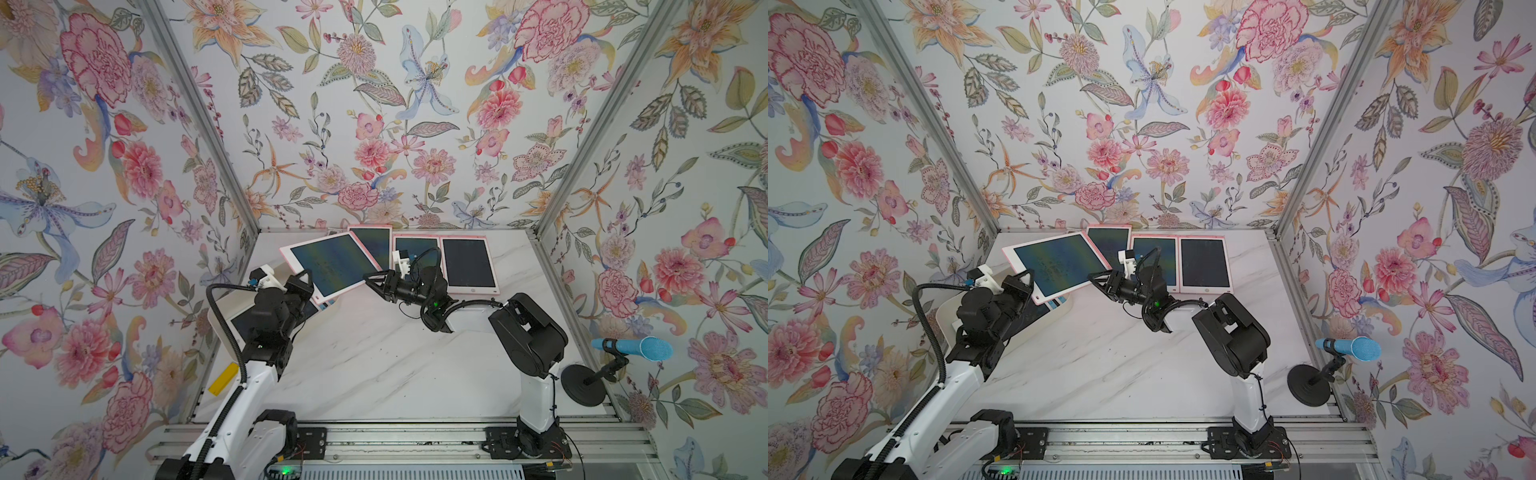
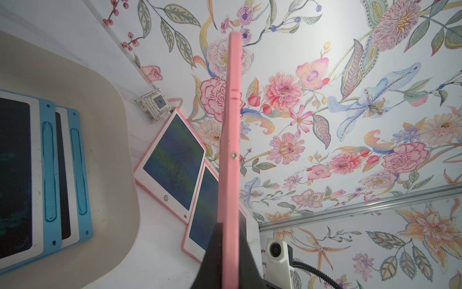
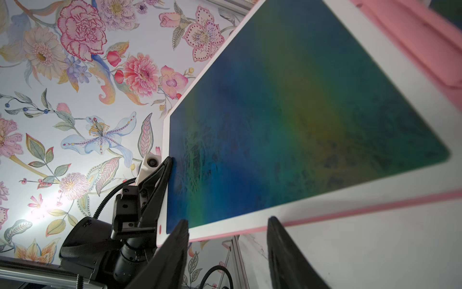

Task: Take out the writing tablet from the storage box
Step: Place the writing tablet at the center of the board.

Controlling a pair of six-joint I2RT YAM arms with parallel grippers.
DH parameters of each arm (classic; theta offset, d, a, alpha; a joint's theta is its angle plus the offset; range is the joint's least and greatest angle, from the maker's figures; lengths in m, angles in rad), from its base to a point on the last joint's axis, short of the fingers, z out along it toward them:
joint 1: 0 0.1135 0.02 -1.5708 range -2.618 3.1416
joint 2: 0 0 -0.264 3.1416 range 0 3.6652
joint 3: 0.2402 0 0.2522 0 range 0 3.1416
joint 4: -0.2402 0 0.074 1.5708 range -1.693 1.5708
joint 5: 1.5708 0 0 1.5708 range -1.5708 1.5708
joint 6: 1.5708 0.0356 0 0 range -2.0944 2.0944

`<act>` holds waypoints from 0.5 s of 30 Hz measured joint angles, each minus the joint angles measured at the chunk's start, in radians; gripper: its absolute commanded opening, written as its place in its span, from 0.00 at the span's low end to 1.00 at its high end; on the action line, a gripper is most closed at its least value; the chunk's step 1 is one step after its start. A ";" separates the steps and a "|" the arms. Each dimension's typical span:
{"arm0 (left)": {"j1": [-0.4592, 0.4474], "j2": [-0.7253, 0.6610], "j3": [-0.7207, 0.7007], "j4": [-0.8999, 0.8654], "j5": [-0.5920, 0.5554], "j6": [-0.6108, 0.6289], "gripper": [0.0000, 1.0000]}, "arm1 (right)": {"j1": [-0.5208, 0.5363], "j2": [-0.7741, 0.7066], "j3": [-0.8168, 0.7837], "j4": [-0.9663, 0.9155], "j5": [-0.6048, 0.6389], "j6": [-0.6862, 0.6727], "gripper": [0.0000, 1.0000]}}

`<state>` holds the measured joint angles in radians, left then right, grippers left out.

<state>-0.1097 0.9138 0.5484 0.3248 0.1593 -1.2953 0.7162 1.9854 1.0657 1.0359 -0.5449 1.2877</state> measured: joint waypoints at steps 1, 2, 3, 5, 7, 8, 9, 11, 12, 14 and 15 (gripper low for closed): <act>0.000 -0.006 -0.005 0.003 -0.011 -0.004 0.00 | 0.002 0.001 -0.008 0.009 0.005 0.010 0.50; 0.000 -0.011 -0.009 0.006 -0.018 -0.008 0.00 | 0.005 0.002 -0.017 0.021 0.009 0.019 0.50; 0.000 -0.017 -0.012 0.011 -0.026 -0.013 0.00 | 0.008 0.003 -0.021 0.030 0.013 0.025 0.50; 0.000 -0.026 -0.014 0.015 -0.037 -0.021 0.00 | 0.014 0.010 -0.021 0.044 0.017 0.039 0.50; 0.000 -0.028 -0.014 0.023 -0.040 -0.026 0.00 | 0.021 0.024 -0.020 0.061 0.022 0.053 0.50; 0.000 -0.027 -0.016 0.029 -0.040 -0.030 0.00 | 0.024 0.034 -0.018 0.068 0.022 0.062 0.50; 0.000 -0.027 -0.018 0.036 -0.040 -0.032 0.00 | 0.026 0.043 -0.013 0.071 0.023 0.069 0.50; -0.002 -0.026 -0.024 0.053 -0.039 -0.038 0.00 | 0.029 0.070 0.002 0.081 0.024 0.083 0.50; -0.002 -0.023 -0.027 0.059 -0.039 -0.041 0.00 | 0.030 0.081 0.010 0.084 0.027 0.086 0.50; -0.003 -0.016 -0.036 0.068 -0.036 -0.047 0.00 | 0.029 0.106 0.026 0.093 0.032 0.096 0.49; -0.003 -0.013 -0.043 0.072 -0.036 -0.049 0.00 | 0.027 0.113 0.027 0.104 0.037 0.104 0.49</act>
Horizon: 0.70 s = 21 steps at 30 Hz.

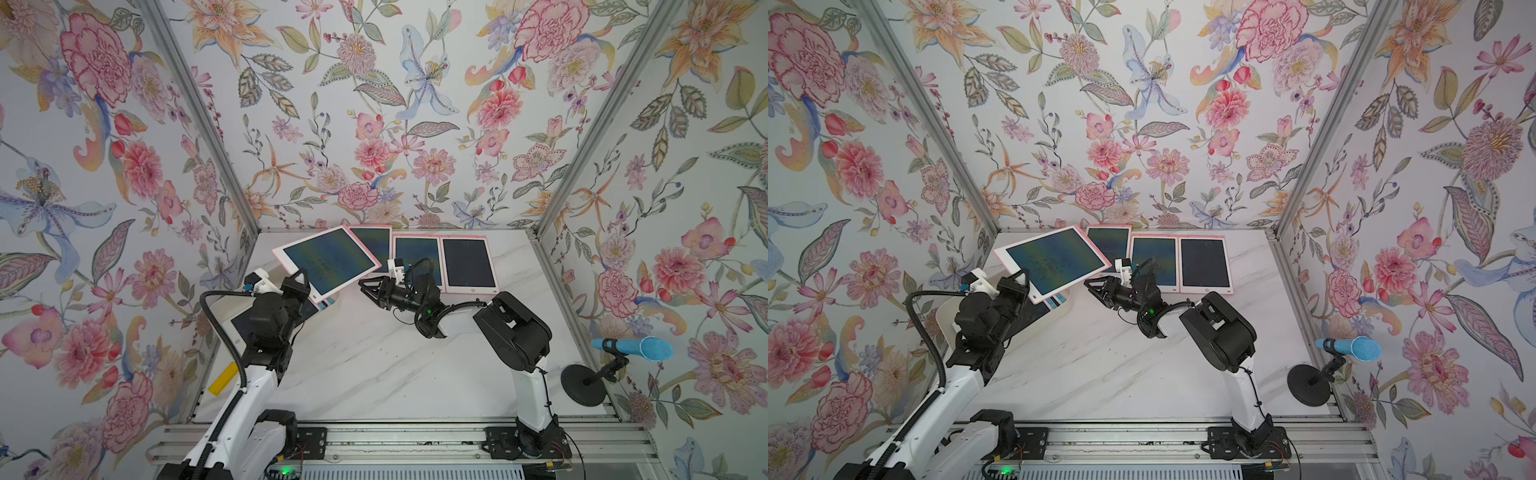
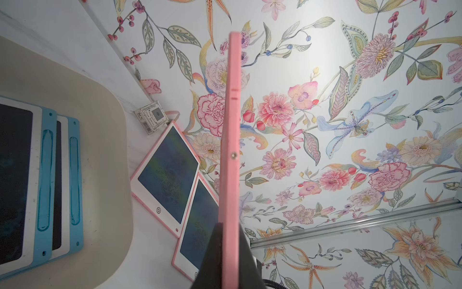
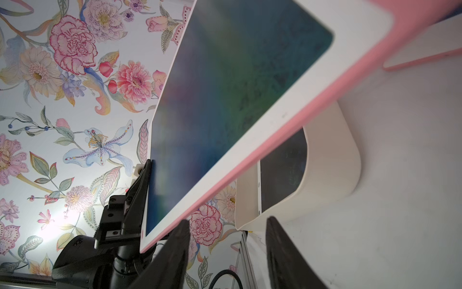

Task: Take out the writing tablet from the storage box
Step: Place the writing tablet at the center of the board.

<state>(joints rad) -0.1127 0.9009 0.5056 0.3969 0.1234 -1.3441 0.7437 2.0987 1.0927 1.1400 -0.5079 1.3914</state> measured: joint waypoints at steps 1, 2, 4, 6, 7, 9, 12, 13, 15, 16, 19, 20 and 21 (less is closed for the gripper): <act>0.000 0.003 -0.007 0.002 0.000 -0.001 0.00 | -0.003 0.005 0.001 0.009 0.001 0.008 0.49; 0.000 0.009 -0.014 0.003 0.000 -0.003 0.00 | -0.006 0.010 0.004 0.015 0.001 0.015 0.49; 0.000 0.021 -0.024 0.008 0.002 -0.007 0.00 | -0.015 0.016 0.014 0.018 0.000 0.027 0.49; 0.000 0.035 -0.029 0.016 0.003 -0.012 0.00 | -0.026 0.023 0.033 0.018 -0.001 0.037 0.49; 0.000 0.042 -0.029 0.030 0.003 -0.018 0.00 | -0.029 0.031 0.048 0.018 -0.003 0.045 0.49; 0.000 0.049 -0.029 0.051 0.004 -0.026 0.00 | -0.034 0.045 0.072 0.019 -0.004 0.056 0.49; -0.001 0.054 -0.030 0.069 0.003 -0.033 0.00 | -0.035 0.064 0.096 0.025 -0.003 0.069 0.48; -0.002 0.056 -0.030 0.072 0.004 -0.034 0.00 | -0.035 0.066 0.098 0.026 -0.004 0.070 0.48; -0.005 0.056 -0.035 0.083 0.005 -0.034 0.00 | -0.035 0.068 0.103 0.024 -0.004 0.072 0.47; -0.006 0.056 -0.038 0.087 0.007 -0.035 0.00 | -0.035 0.070 0.108 0.024 -0.005 0.071 0.46; -0.006 0.058 -0.043 0.106 0.006 -0.045 0.00 | -0.035 0.085 0.144 0.024 -0.007 0.073 0.38; -0.010 0.058 -0.045 0.111 0.005 -0.050 0.00 | -0.035 0.094 0.161 0.024 -0.006 0.076 0.34; -0.013 0.058 -0.047 0.118 0.003 -0.053 0.00 | -0.035 0.103 0.173 0.025 -0.004 0.079 0.31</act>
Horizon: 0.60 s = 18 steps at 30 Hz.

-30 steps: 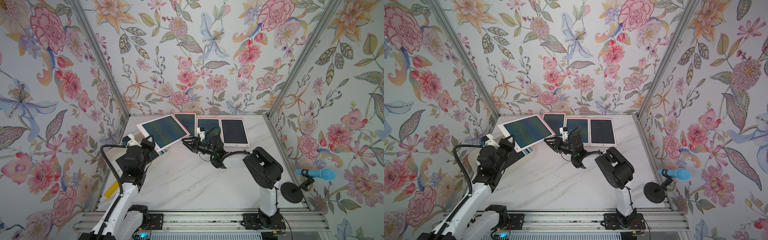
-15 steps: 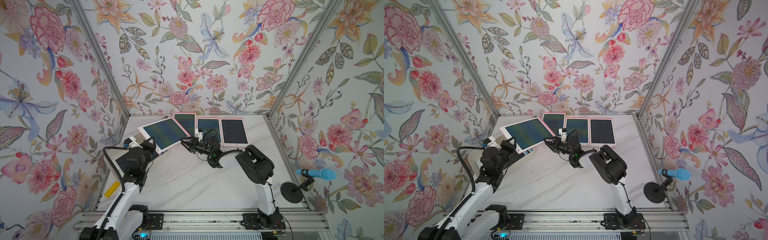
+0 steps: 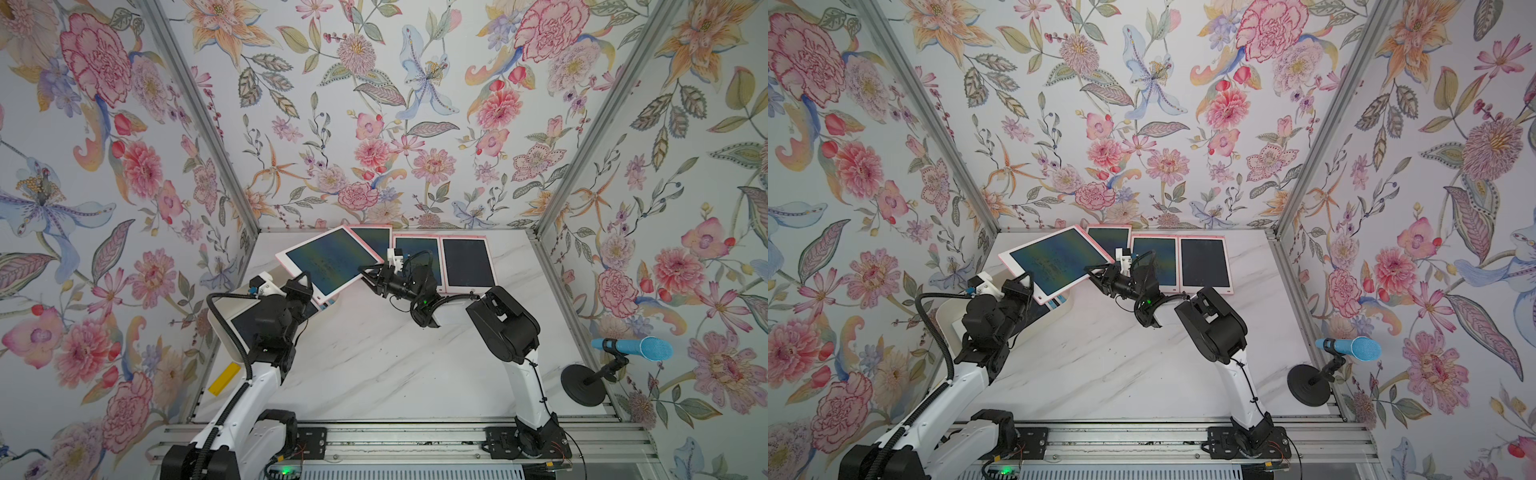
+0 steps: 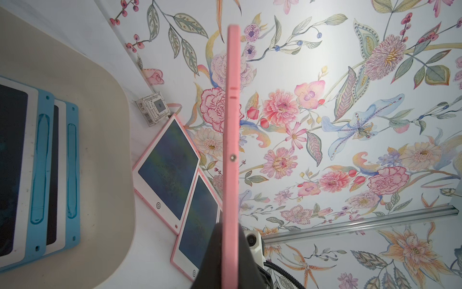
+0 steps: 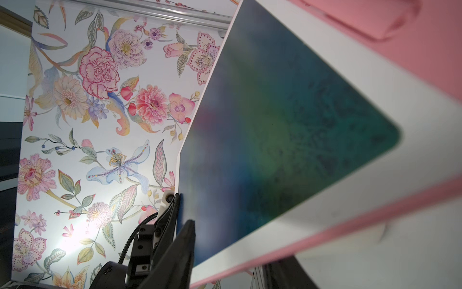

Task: Take out the writing tablet from the storage box
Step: Place the writing tablet at the center of the board.

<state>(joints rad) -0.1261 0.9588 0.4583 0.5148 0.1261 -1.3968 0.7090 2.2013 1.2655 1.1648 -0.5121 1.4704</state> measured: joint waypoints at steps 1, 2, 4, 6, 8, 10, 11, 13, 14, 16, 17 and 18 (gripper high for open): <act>-0.006 0.000 -0.005 0.010 -0.002 -0.003 0.00 | 0.000 0.008 0.011 -0.001 0.001 0.002 0.29; -0.011 0.000 -0.014 0.021 -0.002 -0.007 0.00 | 0.000 0.018 0.023 -0.001 0.001 0.002 0.28; -0.020 0.001 -0.034 0.040 -0.004 -0.016 0.00 | 0.000 0.031 0.035 -0.003 0.002 0.003 0.26; -0.025 0.004 -0.053 0.051 -0.008 -0.027 0.00 | 0.000 0.036 0.039 -0.010 0.002 0.005 0.23; -0.027 0.011 -0.066 0.059 -0.012 -0.037 0.00 | -0.002 0.038 0.039 -0.017 0.005 0.011 0.22; -0.027 0.021 -0.068 0.069 -0.012 -0.044 0.00 | -0.004 0.038 0.039 -0.015 0.008 0.018 0.18; -0.028 0.027 -0.068 0.074 -0.012 -0.046 0.00 | -0.006 0.038 0.039 -0.010 0.008 0.025 0.16; -0.028 0.040 -0.072 0.089 -0.011 -0.054 0.00 | -0.011 0.039 0.041 0.004 0.007 0.037 0.15; -0.029 0.048 -0.076 0.101 -0.011 -0.060 0.00 | -0.014 0.040 0.043 0.008 0.005 0.039 0.14; -0.031 0.062 -0.079 0.120 -0.010 -0.065 0.03 | -0.020 0.042 0.047 0.016 0.000 0.052 0.10; -0.031 0.071 -0.080 0.129 -0.010 -0.069 0.06 | -0.023 0.044 0.051 0.020 -0.002 0.060 0.09; -0.031 0.079 -0.081 0.138 -0.010 -0.072 0.09 | -0.027 0.046 0.056 0.023 -0.004 0.068 0.09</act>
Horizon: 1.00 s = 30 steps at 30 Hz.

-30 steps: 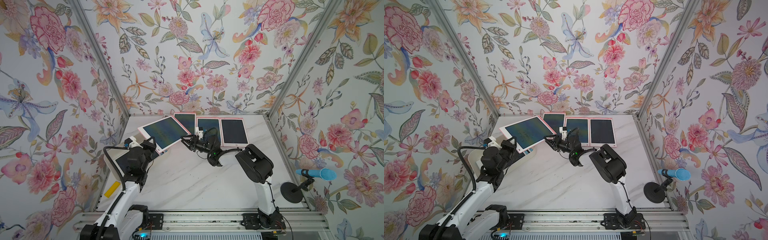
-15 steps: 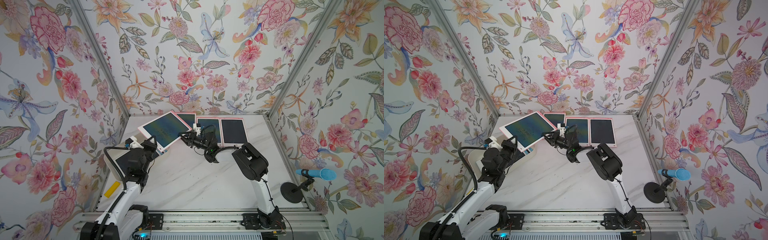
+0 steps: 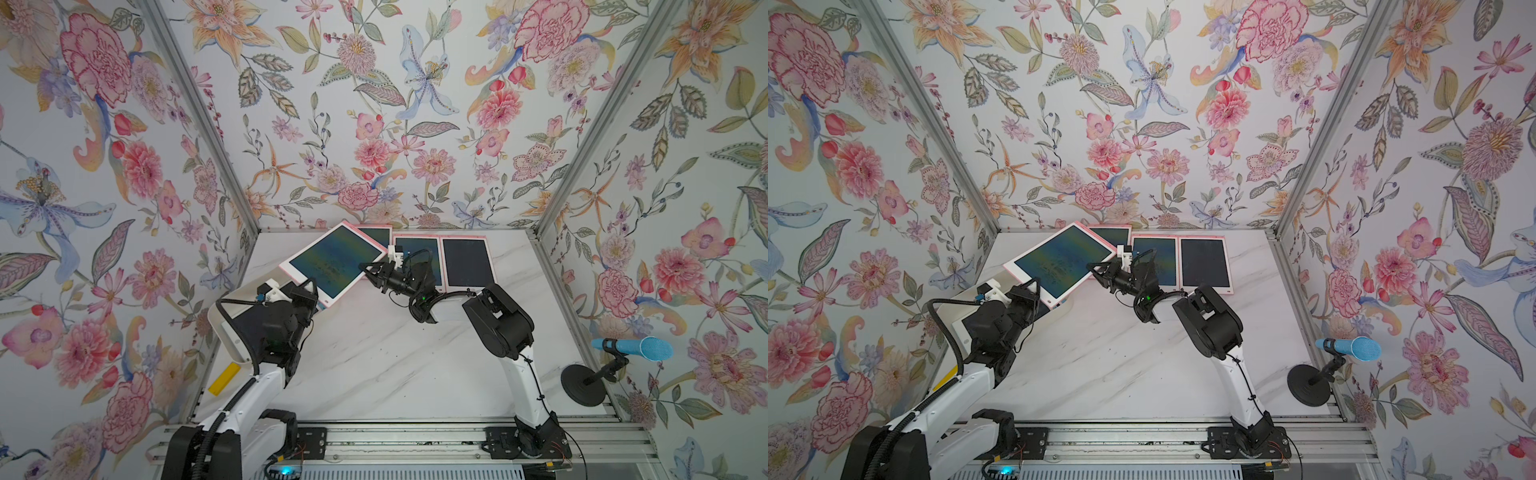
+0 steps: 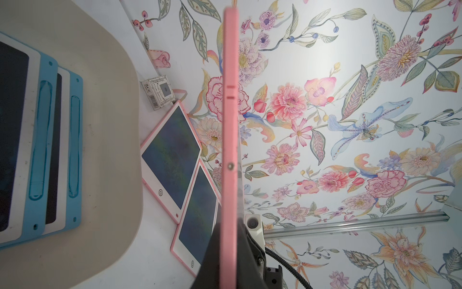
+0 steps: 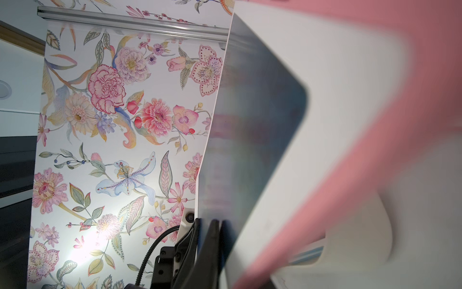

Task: Take out the writing tablet from the storage box
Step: Place the writing tablet at the center of the board.

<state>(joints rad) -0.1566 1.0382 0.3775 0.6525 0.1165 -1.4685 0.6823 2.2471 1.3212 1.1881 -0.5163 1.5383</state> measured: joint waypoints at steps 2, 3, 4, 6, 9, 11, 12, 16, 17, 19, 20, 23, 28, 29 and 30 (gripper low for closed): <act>-0.001 0.017 0.000 0.016 0.008 -0.005 0.15 | -0.009 0.001 0.006 0.004 -0.008 0.011 0.07; -0.001 0.023 0.000 0.014 0.013 -0.002 0.17 | -0.013 0.001 0.007 0.005 -0.012 0.012 0.07; -0.002 0.031 -0.004 0.014 0.021 0.003 0.18 | -0.018 0.001 0.010 0.004 -0.016 0.012 0.05; -0.007 0.042 -0.015 0.005 0.037 0.010 0.25 | -0.035 0.001 0.012 -0.003 -0.047 0.008 0.03; -0.011 0.046 -0.029 -0.017 0.060 0.032 0.39 | -0.065 0.001 0.012 -0.031 -0.090 -0.008 0.02; -0.011 0.048 -0.029 -0.033 0.071 0.053 0.48 | -0.092 0.000 0.012 -0.062 -0.122 -0.023 0.00; -0.011 0.048 -0.029 -0.040 0.076 0.056 0.49 | -0.103 -0.002 0.012 -0.078 -0.134 -0.030 0.00; -0.010 0.047 -0.026 -0.071 0.106 0.098 0.54 | -0.156 -0.025 0.008 -0.153 -0.196 -0.079 0.00; -0.011 0.047 -0.022 -0.085 0.114 0.110 0.54 | -0.171 -0.034 0.004 -0.169 -0.215 -0.091 0.00; -0.010 0.047 -0.017 -0.105 0.126 0.132 0.54 | -0.205 -0.065 -0.009 -0.217 -0.253 -0.128 0.00; -0.010 0.047 -0.017 -0.111 0.135 0.143 0.54 | -0.224 -0.085 -0.015 -0.250 -0.277 -0.149 0.00; -0.010 0.047 -0.016 -0.136 0.147 0.174 0.55 | -0.286 -0.148 -0.028 -0.348 -0.351 -0.218 0.00; -0.011 0.074 0.069 -0.230 0.166 0.279 0.55 | -0.395 -0.244 -0.072 -0.435 -0.500 -0.304 0.00; -0.013 0.092 0.105 -0.250 0.169 0.307 0.55 | -0.415 -0.259 -0.084 -0.463 -0.528 -0.330 0.00; -0.016 0.114 0.146 -0.269 0.173 0.340 0.55 | -0.436 -0.276 -0.097 -0.499 -0.556 -0.363 0.00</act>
<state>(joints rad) -0.1726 1.1519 0.5240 0.3840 0.2893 -1.1286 0.2466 1.9713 1.2240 0.6888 -1.0725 1.1755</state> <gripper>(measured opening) 0.545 0.061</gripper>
